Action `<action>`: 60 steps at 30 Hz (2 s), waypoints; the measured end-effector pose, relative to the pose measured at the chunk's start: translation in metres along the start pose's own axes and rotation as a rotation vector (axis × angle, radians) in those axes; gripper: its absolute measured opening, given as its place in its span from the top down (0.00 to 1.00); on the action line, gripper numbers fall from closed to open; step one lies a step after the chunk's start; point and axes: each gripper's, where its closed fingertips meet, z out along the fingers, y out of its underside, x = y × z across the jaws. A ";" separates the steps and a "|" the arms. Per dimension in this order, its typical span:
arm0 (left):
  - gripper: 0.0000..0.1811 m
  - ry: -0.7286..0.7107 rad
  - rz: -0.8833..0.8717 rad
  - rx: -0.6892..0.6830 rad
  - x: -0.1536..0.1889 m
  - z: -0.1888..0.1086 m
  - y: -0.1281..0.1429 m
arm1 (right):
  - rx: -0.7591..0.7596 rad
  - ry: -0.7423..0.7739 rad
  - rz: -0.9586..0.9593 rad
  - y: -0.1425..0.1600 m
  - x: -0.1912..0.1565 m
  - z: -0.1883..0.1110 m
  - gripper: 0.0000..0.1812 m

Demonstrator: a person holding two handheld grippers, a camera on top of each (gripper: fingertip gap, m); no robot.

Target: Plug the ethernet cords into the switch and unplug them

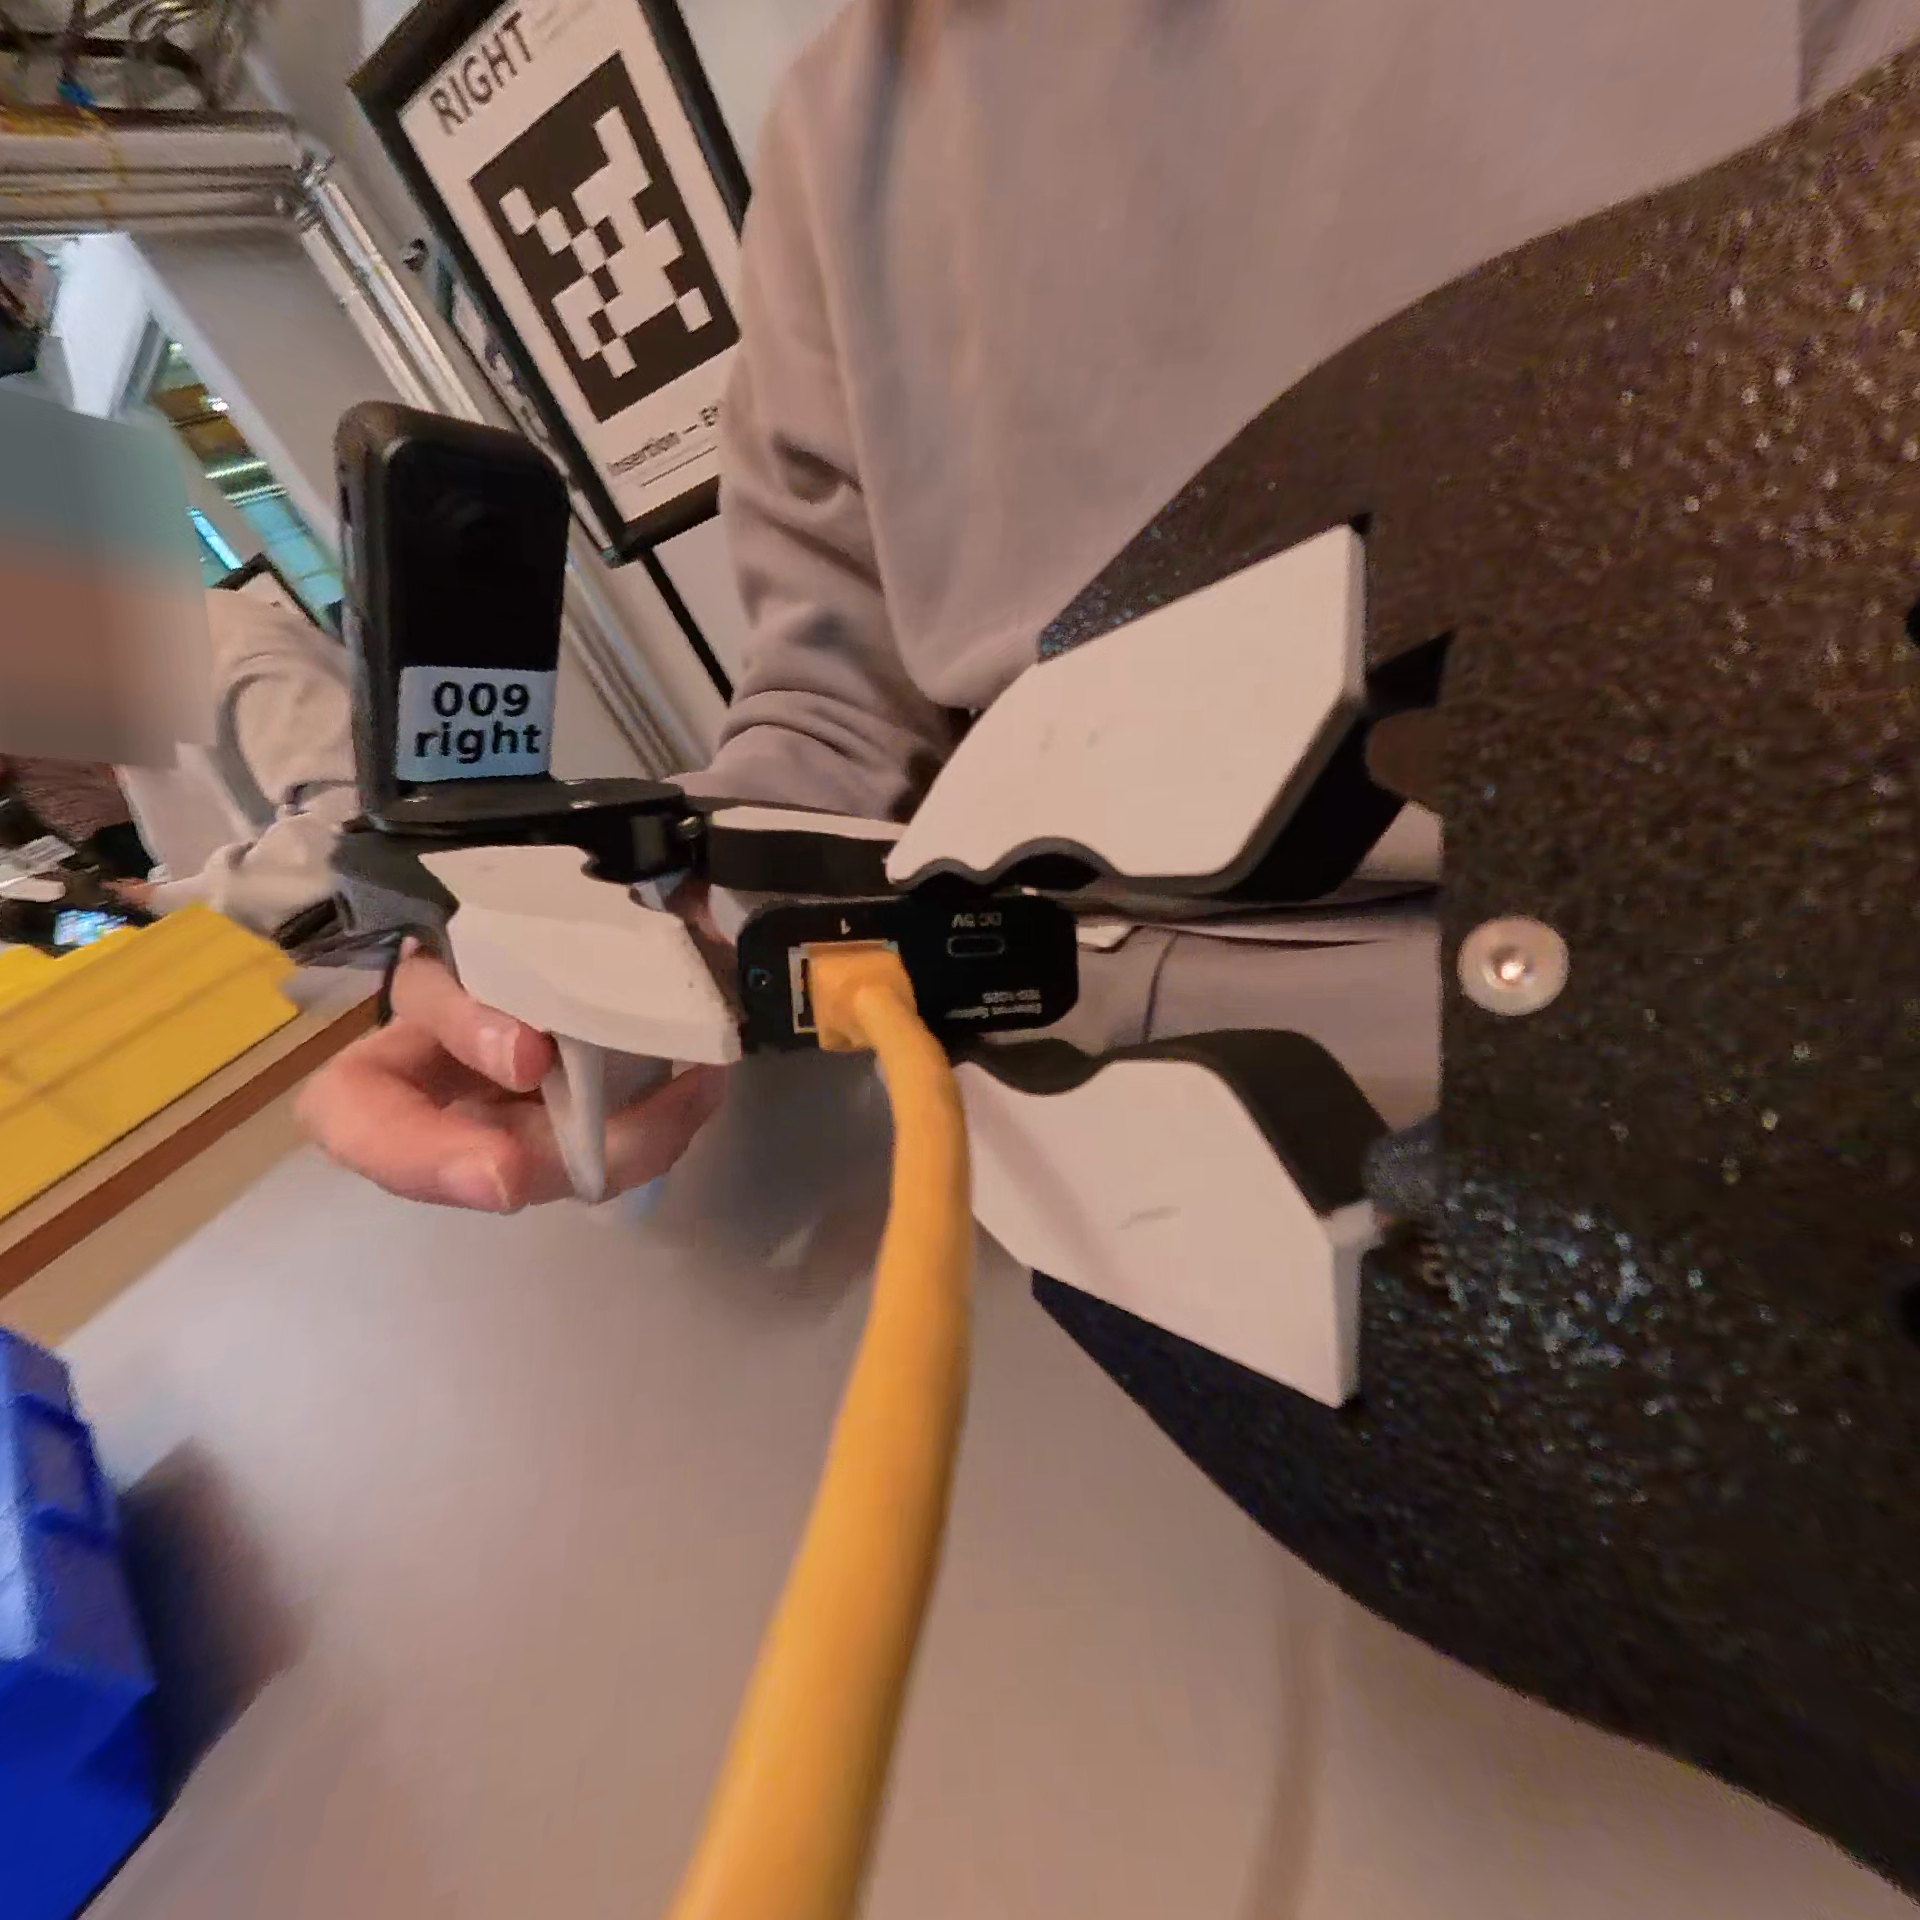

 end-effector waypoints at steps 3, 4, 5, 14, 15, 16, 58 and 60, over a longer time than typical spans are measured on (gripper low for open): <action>0.87 0.018 0.005 -0.071 0.000 0.002 0.012 | -0.027 -0.057 -0.031 0.004 -0.011 0.004 0.57; 0.87 0.026 0.005 -0.084 0.000 0.002 0.014 | -0.037 -0.069 -0.040 0.005 -0.013 0.004 0.57; 0.87 0.037 0.006 -0.097 0.001 0.002 0.016 | -0.043 -0.080 -0.049 0.005 -0.015 0.004 0.58; 0.87 0.041 0.030 0.017 0.001 -0.004 0.000 | -0.087 0.002 -0.122 0.008 -0.002 0.002 0.64; 0.87 -0.005 0.028 0.104 -0.004 -0.009 -0.014 | -0.099 0.079 -0.116 0.008 0.010 0.003 0.64; 0.86 -0.062 0.027 0.182 -0.010 -0.014 -0.026 | -0.109 0.186 -0.098 0.008 0.026 0.002 0.65; 0.76 -0.268 0.220 0.101 -0.001 -0.027 -0.035 | -0.435 0.527 -0.407 -0.010 0.067 0.007 0.58; 0.76 -0.235 0.208 0.114 0.006 -0.018 -0.038 | -0.444 0.574 -0.364 -0.015 0.074 0.000 0.58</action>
